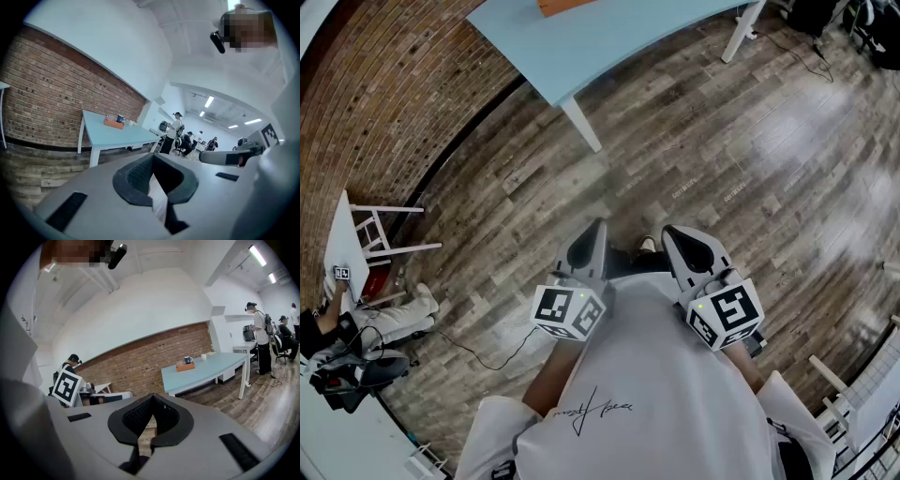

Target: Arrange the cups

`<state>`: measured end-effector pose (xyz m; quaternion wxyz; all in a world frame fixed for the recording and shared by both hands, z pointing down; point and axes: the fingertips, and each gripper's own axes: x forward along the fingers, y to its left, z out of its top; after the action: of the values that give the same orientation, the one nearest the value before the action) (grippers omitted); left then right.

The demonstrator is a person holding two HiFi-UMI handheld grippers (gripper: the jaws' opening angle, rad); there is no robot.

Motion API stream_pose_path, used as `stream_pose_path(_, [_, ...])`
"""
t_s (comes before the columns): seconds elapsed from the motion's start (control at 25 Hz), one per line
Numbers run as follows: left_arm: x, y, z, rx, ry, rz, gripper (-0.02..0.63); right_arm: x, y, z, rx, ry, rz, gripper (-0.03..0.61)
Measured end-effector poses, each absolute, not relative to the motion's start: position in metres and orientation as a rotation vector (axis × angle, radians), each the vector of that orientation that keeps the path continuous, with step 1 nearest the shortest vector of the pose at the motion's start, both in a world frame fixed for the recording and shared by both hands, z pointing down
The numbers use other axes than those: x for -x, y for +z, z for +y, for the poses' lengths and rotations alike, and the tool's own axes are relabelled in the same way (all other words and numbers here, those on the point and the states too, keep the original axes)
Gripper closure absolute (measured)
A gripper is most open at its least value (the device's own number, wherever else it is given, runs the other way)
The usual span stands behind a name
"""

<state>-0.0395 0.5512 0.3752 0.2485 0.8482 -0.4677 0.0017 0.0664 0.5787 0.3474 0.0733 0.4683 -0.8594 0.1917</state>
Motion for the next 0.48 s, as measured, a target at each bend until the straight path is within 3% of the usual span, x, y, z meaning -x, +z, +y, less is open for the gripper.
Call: stream_pose_path(0.48, [0.032,0.364,0.545,-2.352,0.043,-1.372,0.606,-0.073,0.347,0.564,-1.375,0.437,-2.563,0.558])
